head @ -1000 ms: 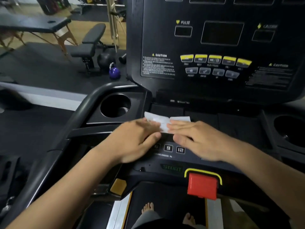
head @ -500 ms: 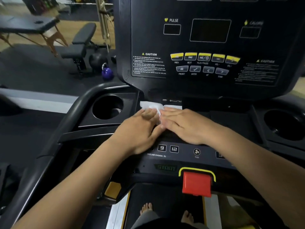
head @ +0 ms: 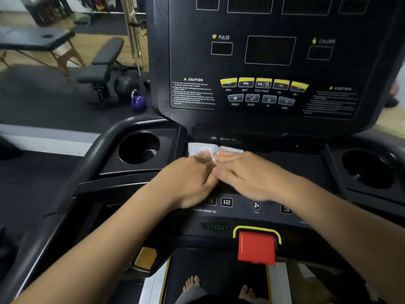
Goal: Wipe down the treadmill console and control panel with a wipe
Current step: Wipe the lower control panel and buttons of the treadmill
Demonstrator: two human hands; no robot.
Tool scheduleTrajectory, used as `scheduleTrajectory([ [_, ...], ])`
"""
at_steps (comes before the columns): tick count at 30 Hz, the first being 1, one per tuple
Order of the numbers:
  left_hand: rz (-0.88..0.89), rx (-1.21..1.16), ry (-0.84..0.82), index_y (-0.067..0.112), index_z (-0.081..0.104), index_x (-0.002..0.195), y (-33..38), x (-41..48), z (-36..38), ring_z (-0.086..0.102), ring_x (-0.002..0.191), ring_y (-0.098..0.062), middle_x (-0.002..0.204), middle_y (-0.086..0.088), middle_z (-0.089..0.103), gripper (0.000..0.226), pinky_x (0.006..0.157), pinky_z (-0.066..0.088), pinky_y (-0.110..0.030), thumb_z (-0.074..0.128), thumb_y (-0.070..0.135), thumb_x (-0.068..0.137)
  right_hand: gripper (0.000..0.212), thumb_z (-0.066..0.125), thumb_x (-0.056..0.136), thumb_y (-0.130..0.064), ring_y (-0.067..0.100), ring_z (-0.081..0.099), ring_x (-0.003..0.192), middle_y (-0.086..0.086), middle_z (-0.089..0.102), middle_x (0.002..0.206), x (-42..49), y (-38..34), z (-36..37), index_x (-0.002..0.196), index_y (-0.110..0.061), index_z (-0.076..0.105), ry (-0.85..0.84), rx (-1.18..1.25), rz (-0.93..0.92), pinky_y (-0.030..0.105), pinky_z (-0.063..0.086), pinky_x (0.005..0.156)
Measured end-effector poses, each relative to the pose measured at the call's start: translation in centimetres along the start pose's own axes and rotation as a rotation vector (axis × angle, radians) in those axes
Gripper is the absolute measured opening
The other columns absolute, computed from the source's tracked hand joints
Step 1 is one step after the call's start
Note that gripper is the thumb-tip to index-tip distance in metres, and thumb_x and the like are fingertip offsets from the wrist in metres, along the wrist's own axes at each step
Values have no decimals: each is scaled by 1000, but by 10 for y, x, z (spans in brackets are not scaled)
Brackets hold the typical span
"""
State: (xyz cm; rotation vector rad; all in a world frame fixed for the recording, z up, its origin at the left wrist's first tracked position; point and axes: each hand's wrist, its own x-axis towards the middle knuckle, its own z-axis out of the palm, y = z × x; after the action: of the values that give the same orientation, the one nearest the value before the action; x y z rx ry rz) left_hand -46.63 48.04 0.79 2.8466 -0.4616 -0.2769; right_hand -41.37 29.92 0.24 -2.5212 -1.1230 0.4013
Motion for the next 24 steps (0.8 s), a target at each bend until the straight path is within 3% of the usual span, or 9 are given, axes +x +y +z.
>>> scheduleTrajectory([
  [2,61,-12,13,23,55,118,2,-21,2,60,108,-29,120,-2,56,57,91,48,-41,12,51,92,78,17,90,-67,5,22,145,0,39,154,-22,-8,7,140,-18,52,-8,-2,-56,26,18,120],
  [8,17,-7,68,19,48,131,5,7,6,56,119,-30,129,-8,54,60,97,46,-41,13,47,92,64,26,98,-53,7,20,146,3,33,157,2,0,1,143,-13,47,25,28,43,21,10,120],
  [11,44,0,57,20,55,116,0,3,1,62,103,-32,115,-6,60,58,87,49,-39,12,50,92,77,16,92,-63,6,22,145,2,35,155,-9,-6,2,141,-15,50,23,18,21,22,13,120],
  [15,122,-67,43,23,59,119,-2,-17,-1,61,110,-26,121,-1,65,63,91,48,-41,13,55,91,79,18,90,-66,2,34,138,1,50,146,-31,-9,1,134,-14,58,21,38,-83,9,15,114],
  [17,90,-54,40,23,60,111,-5,-6,-2,63,100,-28,108,-2,68,62,85,50,-41,13,59,91,86,14,91,-69,10,47,129,7,62,132,-20,-4,-2,119,-7,67,29,70,-94,17,29,111],
  [19,68,-23,43,23,60,103,-8,0,-4,63,90,-28,94,-1,67,62,80,50,-40,13,61,91,91,11,88,-74,7,43,134,2,58,138,-15,-3,-5,118,-9,68,20,42,-77,26,33,112],
  [20,68,-21,30,23,61,103,-8,-1,-6,63,90,-27,93,0,68,64,80,50,-40,12,63,91,89,11,88,-74,2,37,137,-3,54,142,-19,-3,-6,122,-12,67,6,15,-83,23,29,114],
  [22,81,-56,-5,26,63,115,-5,-7,-4,63,106,-24,115,2,70,70,91,48,-39,10,65,90,80,17,89,-70,-3,31,138,-9,50,145,-39,4,-6,132,-18,61,1,-18,-79,14,20,114],
  [24,97,-134,-6,25,60,133,5,-9,3,50,133,-17,144,3,55,76,108,40,-36,12,65,90,69,26,93,-65,-7,30,136,-7,54,142,-64,21,-9,132,-19,61,59,28,-39,6,16,111],
])
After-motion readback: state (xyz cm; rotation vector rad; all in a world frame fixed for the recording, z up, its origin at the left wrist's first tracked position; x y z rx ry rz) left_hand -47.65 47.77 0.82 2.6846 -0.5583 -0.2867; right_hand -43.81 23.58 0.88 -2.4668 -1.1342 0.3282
